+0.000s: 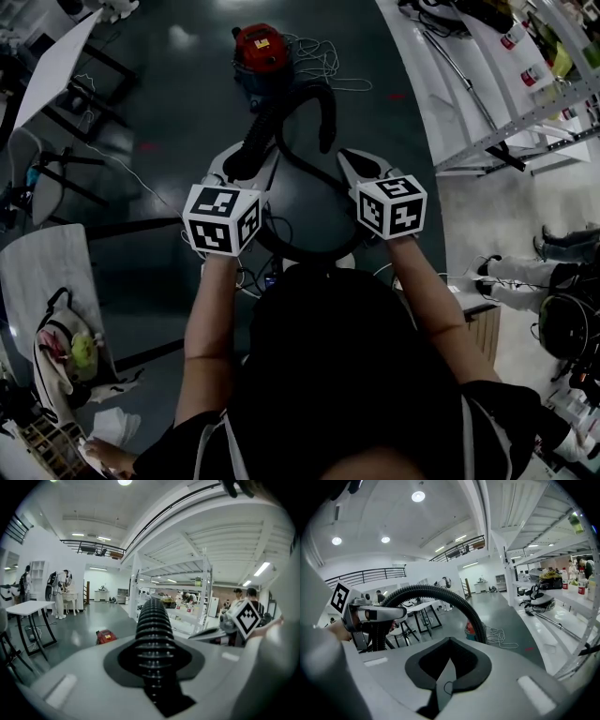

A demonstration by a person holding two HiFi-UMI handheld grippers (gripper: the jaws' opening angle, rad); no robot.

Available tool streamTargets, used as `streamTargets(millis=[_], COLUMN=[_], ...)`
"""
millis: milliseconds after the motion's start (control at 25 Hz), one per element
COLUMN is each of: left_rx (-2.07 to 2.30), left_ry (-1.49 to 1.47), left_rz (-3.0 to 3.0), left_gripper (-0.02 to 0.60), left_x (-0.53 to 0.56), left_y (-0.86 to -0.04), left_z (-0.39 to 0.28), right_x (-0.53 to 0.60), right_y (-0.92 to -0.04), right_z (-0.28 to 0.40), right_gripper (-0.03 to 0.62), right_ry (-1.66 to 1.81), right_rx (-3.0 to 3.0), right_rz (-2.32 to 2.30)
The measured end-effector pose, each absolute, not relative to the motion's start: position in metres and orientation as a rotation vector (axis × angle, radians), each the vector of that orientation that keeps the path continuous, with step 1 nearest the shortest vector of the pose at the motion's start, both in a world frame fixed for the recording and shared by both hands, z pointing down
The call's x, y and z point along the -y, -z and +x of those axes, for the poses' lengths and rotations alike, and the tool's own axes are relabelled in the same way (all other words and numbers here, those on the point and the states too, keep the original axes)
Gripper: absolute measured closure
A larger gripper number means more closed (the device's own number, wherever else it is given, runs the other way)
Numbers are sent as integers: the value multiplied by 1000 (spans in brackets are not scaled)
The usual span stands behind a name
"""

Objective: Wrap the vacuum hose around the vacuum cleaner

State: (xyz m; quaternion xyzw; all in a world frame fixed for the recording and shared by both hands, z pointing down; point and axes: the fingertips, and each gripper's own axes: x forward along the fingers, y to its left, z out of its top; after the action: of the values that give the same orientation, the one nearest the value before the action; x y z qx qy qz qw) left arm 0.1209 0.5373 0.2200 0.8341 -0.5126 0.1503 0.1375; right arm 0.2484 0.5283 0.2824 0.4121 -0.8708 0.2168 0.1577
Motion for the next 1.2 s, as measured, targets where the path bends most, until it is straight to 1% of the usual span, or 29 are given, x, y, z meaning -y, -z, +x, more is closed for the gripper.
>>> streamTargets(millis=[440,920,1080,1200], left_rx=[1439,1467,1474,1466], left_ry=[-533,-600,-632,-664], left_rz=[2456,2542,2550,2549], left_gripper=[462,462,462,460], left_x=[-535,-527,-525,-517], left_y=[-213,-182,-183,-190], left_z=[63,-25,-38,-38], right_x=[-516,-513,-513,-502], right_y=[-280,-280,-285,-287], right_z=[193,126,120,117], right_gripper=[600,599,595,576], right_ry=[-590,-546,-516,-505], right_rx=[2498,2478,2454,2448], right_rz=[1124,1100,1105,1100])
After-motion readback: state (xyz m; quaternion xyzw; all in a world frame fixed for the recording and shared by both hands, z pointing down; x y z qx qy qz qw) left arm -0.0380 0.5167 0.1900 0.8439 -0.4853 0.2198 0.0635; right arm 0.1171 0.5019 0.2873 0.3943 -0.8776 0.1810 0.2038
